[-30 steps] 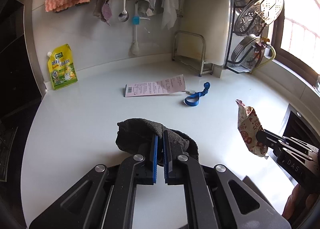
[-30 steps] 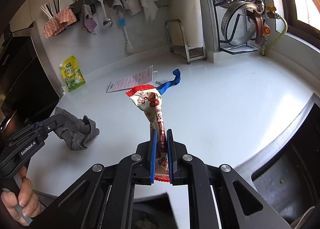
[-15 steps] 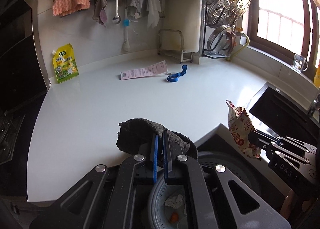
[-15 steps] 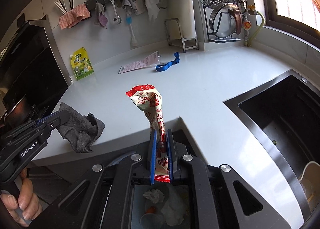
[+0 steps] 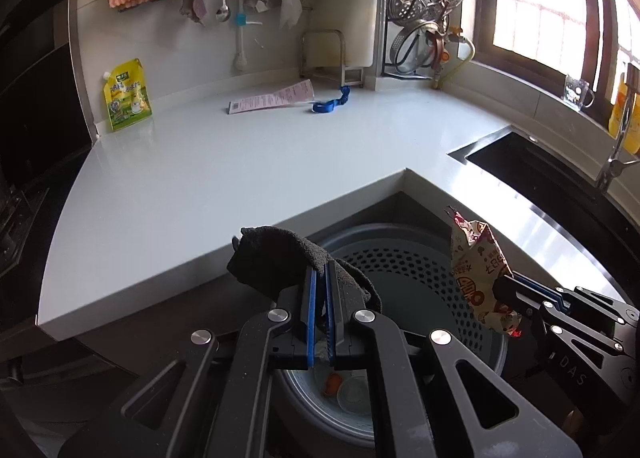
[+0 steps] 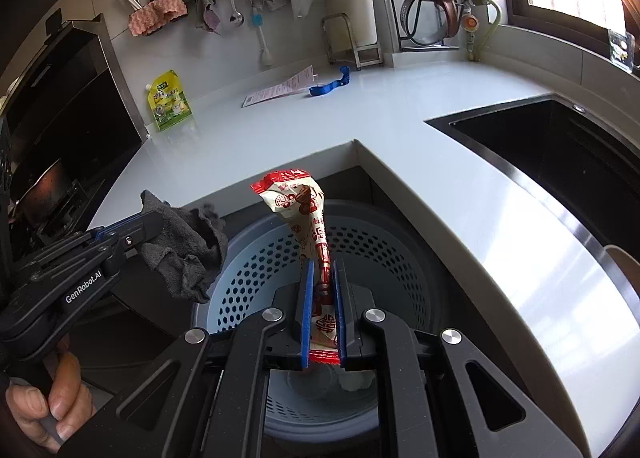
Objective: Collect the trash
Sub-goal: 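Carry the wrapper and grey cloth over the basket with both tools, then open both tools to drop the wrapper and cloth into the basket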
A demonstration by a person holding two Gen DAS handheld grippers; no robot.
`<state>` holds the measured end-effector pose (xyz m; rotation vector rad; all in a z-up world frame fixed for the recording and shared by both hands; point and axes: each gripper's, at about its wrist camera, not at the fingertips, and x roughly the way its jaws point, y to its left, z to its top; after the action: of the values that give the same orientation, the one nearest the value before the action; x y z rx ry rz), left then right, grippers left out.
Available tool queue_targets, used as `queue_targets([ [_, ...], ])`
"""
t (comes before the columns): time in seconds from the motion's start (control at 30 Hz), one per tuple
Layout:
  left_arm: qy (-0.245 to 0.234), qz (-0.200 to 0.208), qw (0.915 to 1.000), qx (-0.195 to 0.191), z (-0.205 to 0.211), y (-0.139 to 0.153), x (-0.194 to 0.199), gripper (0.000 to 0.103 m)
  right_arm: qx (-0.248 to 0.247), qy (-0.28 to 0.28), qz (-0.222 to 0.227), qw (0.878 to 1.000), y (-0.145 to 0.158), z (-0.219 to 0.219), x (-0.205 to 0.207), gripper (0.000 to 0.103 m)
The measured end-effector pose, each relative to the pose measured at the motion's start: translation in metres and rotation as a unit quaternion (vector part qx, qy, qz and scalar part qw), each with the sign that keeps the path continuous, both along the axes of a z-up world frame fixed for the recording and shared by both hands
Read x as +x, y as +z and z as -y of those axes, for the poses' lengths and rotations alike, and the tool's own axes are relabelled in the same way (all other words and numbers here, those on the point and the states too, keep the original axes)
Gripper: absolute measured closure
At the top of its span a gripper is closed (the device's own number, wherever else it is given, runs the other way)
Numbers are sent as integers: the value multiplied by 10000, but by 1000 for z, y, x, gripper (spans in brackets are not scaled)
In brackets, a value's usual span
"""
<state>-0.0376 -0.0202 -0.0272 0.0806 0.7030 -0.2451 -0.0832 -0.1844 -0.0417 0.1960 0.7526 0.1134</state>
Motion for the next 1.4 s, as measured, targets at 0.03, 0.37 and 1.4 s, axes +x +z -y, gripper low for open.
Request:
queue_targets([
  [0.03, -29, -40, 10000, -1, 1, -3, -1, 98, 6, -21, -10, 10000, -2, 0, -3, 93],
  [0.37, -186, -290, 9994, 51, 17, -28, -5, 98, -215, -178, -151, 9995, -20, 0, -17, 93],
  [1.4, -29, -1039, 9946, 79, 20, -73, 29, 86, -426, -221, -540, 9974, -53, 1, 6, 73],
])
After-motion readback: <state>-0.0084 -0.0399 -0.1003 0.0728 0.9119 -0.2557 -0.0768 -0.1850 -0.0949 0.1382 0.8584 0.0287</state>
